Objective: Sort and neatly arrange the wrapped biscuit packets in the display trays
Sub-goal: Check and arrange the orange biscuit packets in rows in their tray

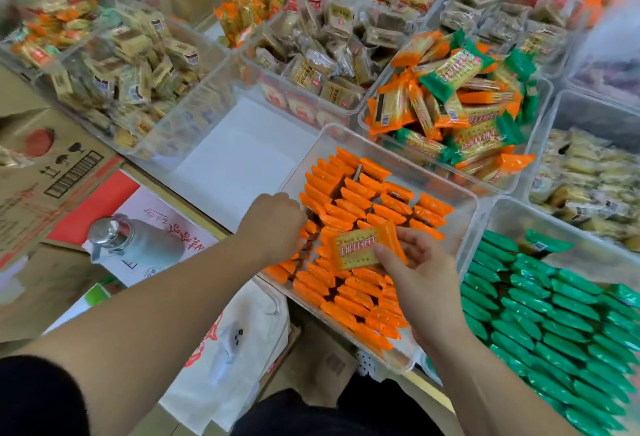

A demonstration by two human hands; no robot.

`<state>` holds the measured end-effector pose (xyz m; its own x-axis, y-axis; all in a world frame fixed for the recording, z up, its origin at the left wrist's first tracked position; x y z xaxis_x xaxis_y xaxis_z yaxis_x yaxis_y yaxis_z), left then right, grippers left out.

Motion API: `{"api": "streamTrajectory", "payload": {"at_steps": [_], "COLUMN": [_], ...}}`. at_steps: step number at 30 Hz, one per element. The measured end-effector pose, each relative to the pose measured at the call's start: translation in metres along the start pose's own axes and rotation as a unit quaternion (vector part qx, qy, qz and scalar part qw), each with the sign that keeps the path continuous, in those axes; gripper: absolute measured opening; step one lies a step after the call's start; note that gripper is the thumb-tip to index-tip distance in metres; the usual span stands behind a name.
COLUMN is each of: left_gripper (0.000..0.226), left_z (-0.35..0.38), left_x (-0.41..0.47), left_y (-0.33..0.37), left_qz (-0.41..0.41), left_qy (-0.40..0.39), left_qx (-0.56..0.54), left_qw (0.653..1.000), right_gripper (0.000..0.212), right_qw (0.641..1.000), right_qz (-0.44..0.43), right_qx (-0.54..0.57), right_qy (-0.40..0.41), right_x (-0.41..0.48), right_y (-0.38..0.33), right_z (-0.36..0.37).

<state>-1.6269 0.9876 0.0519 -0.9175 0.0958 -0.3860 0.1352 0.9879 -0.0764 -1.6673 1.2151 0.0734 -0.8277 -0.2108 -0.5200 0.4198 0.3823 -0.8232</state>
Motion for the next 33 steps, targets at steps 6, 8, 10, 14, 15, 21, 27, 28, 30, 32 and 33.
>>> {"api": "streamTrajectory", "payload": {"at_steps": [6,8,10,14,15,21,27,28,30,32,33], "left_gripper": [0.015,0.02,0.015,0.002,0.006,0.02,0.015,0.016,0.018,0.02,0.021], "left_z": [-0.007,-0.004,0.002,0.005,0.003,-0.012,-0.029,-0.03,-0.035,-0.039,-0.039], "left_x": [0.018,0.025,0.028,0.025,0.022,-0.004,-0.021,-0.024,-0.033,-0.043,-0.048], "left_y": [0.005,0.003,0.0,-0.007,-0.01,-0.025,-0.039,-0.041,-0.047,-0.053,-0.055], "left_qz": [0.091,0.101,0.115,0.12,0.115,0.089,0.011,-0.002,-0.037,-0.084,-0.103], "left_qy": [-0.051,-0.043,-0.035,0.017,0.038,0.198,0.269,0.28,0.311,0.334,0.347], "left_qx": [0.102,0.111,0.114,0.096,0.1,0.038,-0.05,-0.067,-0.101,-0.137,-0.16], "left_qw": [0.989,0.988,0.986,0.988,0.988,0.976,0.962,0.958,0.945,0.929,0.918], "right_gripper": [0.026,0.026,0.024,0.031,0.031,0.029,0.025,0.025,0.023,0.024,0.024], "right_qw": [0.999,0.998,0.996,0.987,0.984,0.955,0.937,0.936,0.932,0.929,0.925], "right_qz": [-0.039,-0.052,-0.069,-0.126,-0.143,-0.23,-0.252,-0.25,-0.25,-0.241,-0.238], "right_qx": [-0.03,-0.047,-0.062,-0.1,-0.108,-0.187,-0.241,-0.246,-0.261,-0.28,-0.297], "right_qy": [-0.003,-0.008,-0.014,0.0,0.001,0.004,0.007,0.004,0.01,0.019,0.024], "right_x": [-0.002,-0.003,-0.005,-0.012,-0.014,-0.009,0.013,0.016,0.022,0.029,0.031], "right_y": [0.004,0.003,-0.001,-0.009,-0.012,-0.022,-0.023,-0.024,-0.025,-0.025,-0.025], "right_z": [-0.001,0.001,0.005,0.016,0.02,0.05,0.087,0.093,0.104,0.113,0.116]}}
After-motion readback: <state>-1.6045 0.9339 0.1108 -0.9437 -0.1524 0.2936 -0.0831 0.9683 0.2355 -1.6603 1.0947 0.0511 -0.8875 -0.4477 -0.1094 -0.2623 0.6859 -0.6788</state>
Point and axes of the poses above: each hand's wrist, its own x-axis towards the middle knuckle, its own z-axis out of the palm, y = z × x, the point moved 5 cm from there along x, towards the middle knuckle, and after that the axes turned 12 degrees about z, right-handed, at the moved point
